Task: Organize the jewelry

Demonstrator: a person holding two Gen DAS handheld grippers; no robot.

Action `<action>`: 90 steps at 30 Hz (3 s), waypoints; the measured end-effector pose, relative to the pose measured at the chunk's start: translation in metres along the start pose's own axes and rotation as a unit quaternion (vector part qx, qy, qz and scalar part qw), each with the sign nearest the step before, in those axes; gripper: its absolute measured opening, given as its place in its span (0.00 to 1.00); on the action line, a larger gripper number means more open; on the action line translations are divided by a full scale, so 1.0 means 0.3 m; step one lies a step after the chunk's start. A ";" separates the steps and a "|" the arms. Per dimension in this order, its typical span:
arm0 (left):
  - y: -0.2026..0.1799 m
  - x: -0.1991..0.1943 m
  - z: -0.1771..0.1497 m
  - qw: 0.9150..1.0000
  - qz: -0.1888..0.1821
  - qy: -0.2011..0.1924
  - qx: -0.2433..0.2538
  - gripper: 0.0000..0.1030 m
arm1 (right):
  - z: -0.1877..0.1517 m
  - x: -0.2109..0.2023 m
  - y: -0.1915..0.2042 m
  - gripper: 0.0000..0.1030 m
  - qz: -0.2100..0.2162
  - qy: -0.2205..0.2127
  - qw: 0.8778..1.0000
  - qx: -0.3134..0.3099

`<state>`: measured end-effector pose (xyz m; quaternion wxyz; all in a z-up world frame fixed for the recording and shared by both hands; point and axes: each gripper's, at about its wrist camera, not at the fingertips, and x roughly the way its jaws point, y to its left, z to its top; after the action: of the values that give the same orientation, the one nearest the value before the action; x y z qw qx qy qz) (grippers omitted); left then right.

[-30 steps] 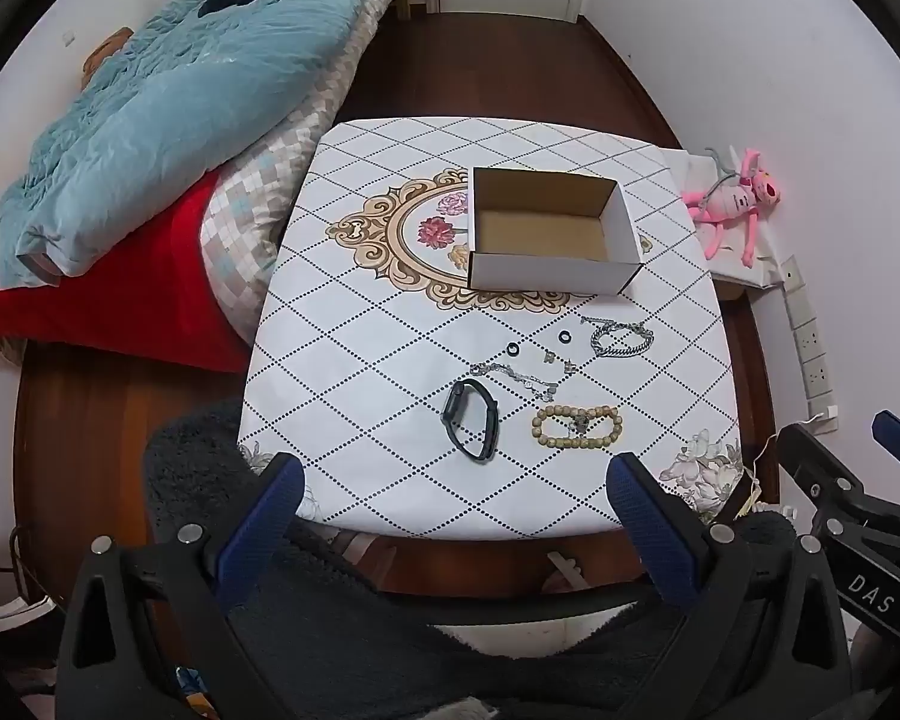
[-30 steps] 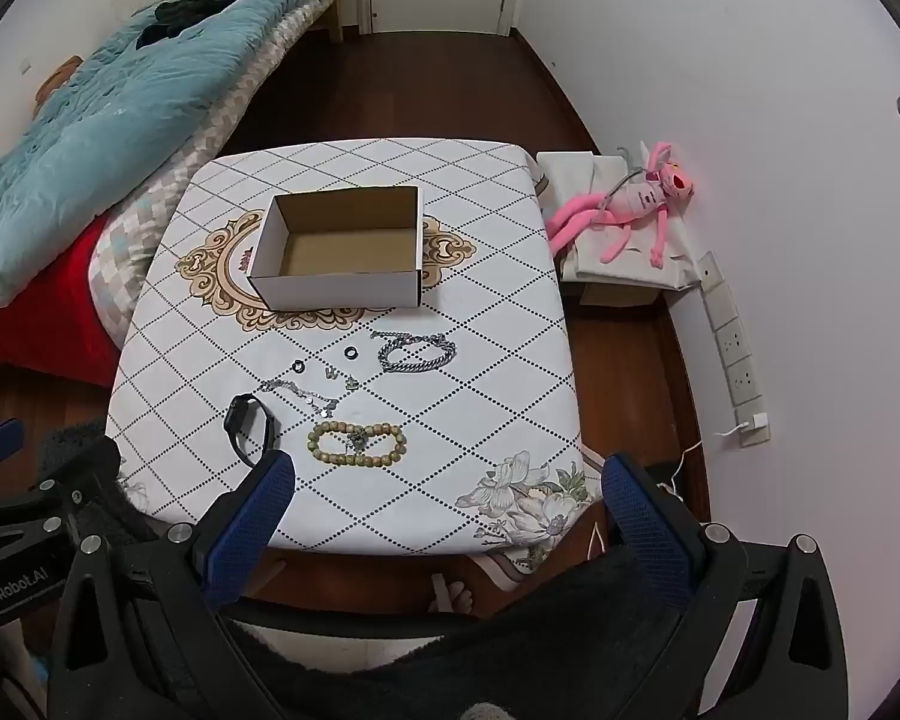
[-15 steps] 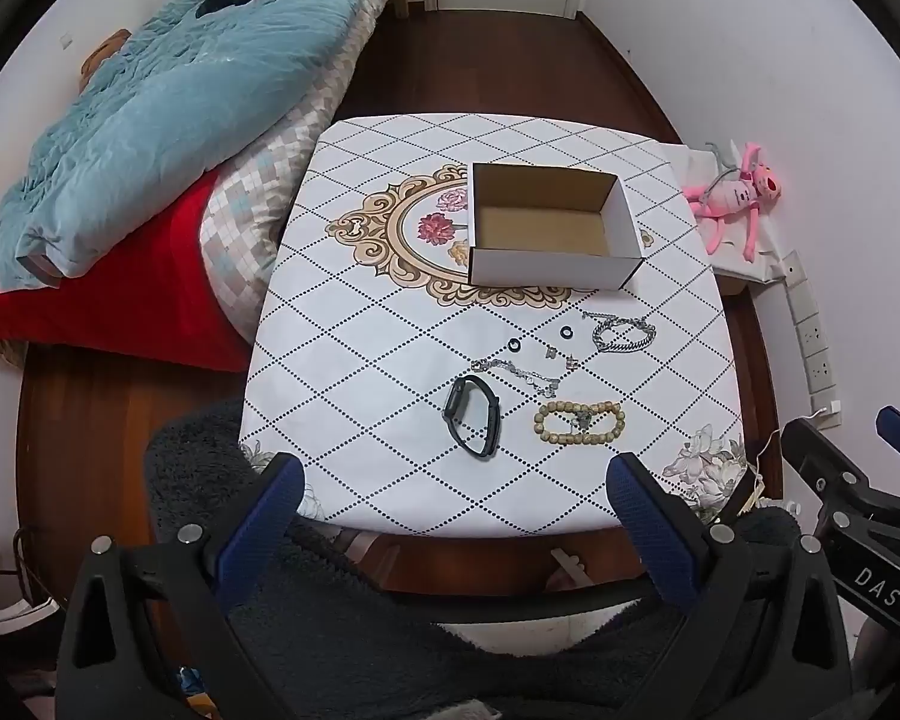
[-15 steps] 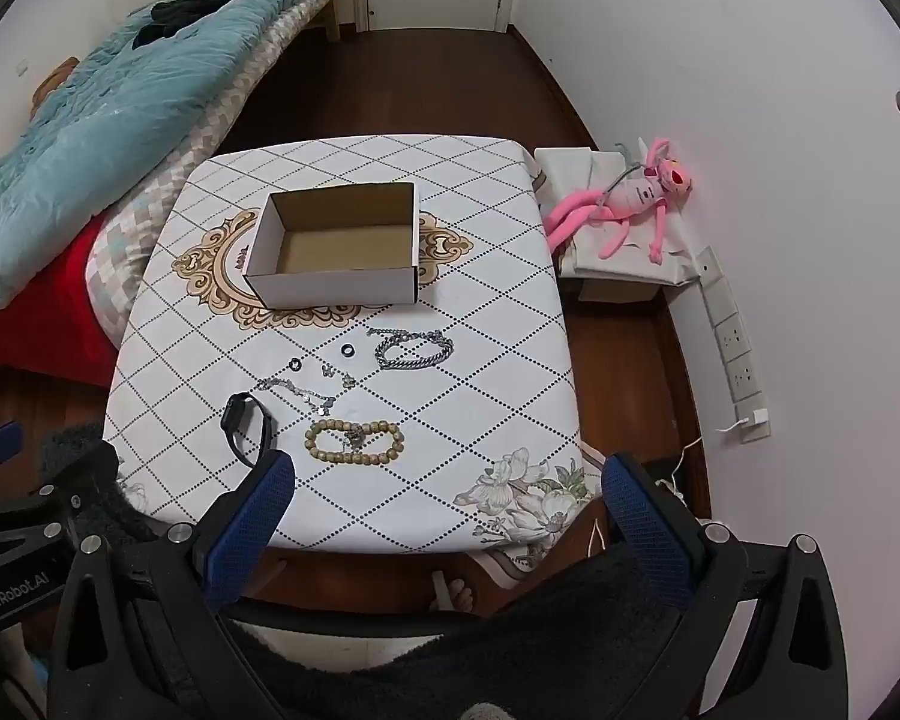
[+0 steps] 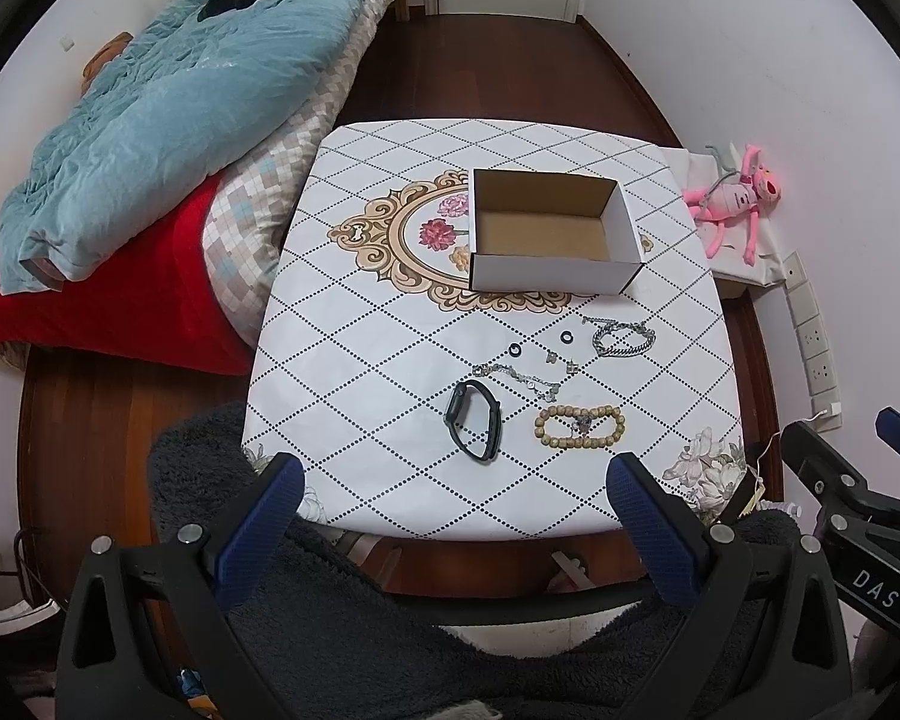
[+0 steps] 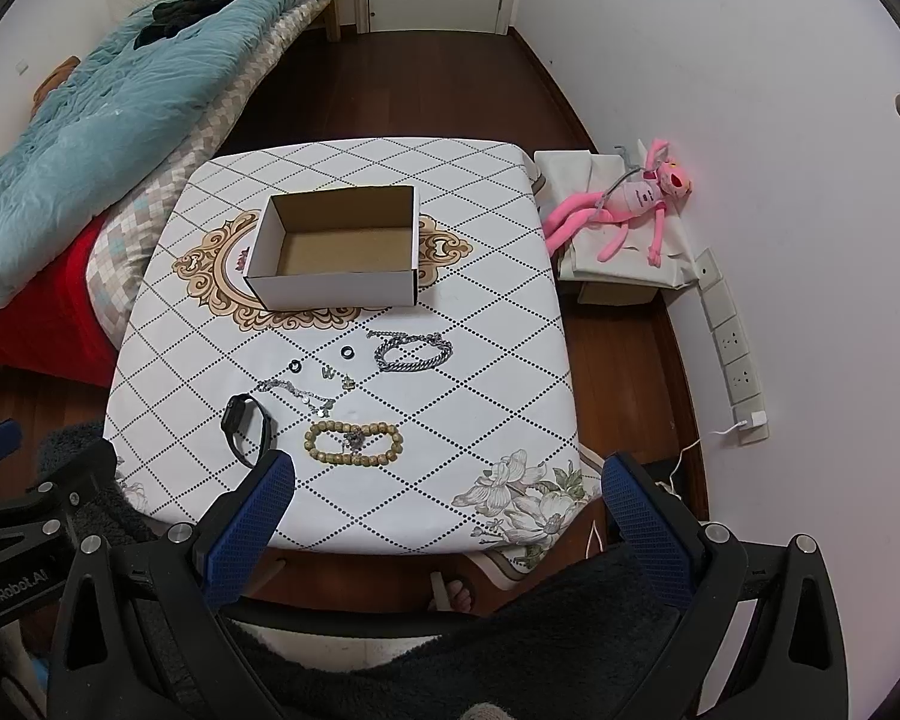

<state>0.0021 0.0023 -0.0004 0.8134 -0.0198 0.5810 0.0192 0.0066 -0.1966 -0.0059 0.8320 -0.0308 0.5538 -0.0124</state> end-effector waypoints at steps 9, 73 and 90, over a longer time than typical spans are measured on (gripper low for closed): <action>-0.001 -0.002 0.001 1.000 0.001 -0.001 0.000 1.00 | 0.004 -0.001 -0.001 1.00 -0.003 -0.001 1.000 -0.001; 0.000 0.112 0.123 0.999 0.037 -0.034 0.006 1.00 | 0.072 0.060 -0.043 1.00 0.003 -0.008 0.999 0.033; 0.033 0.601 0.048 0.995 0.040 0.090 0.023 0.80 | -0.032 0.741 0.008 0.68 0.027 0.156 0.985 0.065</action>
<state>0.0737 0.0144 -0.1664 0.7567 0.0207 0.6525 0.0358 0.0834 -0.2066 -0.2143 0.7359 0.0402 0.6752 -0.0306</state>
